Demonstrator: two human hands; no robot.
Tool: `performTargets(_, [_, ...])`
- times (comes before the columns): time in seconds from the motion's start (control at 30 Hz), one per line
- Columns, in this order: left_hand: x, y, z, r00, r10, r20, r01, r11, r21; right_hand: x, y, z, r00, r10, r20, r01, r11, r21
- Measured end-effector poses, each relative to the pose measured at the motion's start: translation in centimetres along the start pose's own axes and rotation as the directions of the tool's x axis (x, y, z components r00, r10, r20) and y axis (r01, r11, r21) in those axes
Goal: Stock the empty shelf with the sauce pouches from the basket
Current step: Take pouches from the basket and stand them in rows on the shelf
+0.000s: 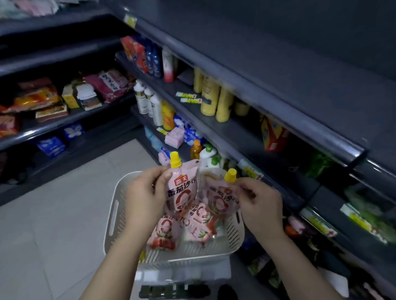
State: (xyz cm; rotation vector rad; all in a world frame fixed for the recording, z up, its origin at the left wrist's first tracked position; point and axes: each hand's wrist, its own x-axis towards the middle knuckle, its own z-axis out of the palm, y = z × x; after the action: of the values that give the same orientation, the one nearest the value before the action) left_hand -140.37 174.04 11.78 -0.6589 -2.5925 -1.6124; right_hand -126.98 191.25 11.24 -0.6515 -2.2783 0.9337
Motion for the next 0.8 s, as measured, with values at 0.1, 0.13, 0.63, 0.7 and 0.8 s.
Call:
performTargets(0.1, [0.1, 3.1, -0.1, 0.992, 0.087, 0.086, -0.082, 0.995, -0.062, -0.4, -1.0, -3.6, 0.995, 0.014, -0.098, -0.016, 1.000, -0.021])
performTargets(0.13, [0.2, 4.1, 0.0, 0.987, 0.121, 0.108, -0.113, 0.990, -0.080, -0.6, -1.3, -4.8, 0.992, 0.014, -0.125, -0.018, 1.000, -0.023])
performTargets(0.63, [-5.4, 21.1, 6.5, 0.794, 0.488, 0.362, -0.287, 0.827, -0.484, -7.6, -2.6, -25.0, 0.883, 0.060, -0.466, -0.112, 0.990, -0.083])
performTargets(0.7, [-7.0, 23.1, 8.0, 0.763, 0.506, 0.401, -0.269, 0.814, -0.515, -9.1, -2.4, -27.9, 0.872, 0.074, -0.485, -0.130, 0.988, -0.084])
performTargets(0.8, [-9.7, 26.3, 10.2, 0.724, 0.542, 0.426, -0.258, 0.786, -0.562, -11.2, -2.0, -32.3, 0.850, 0.077, -0.521, -0.151, 0.984, -0.100])
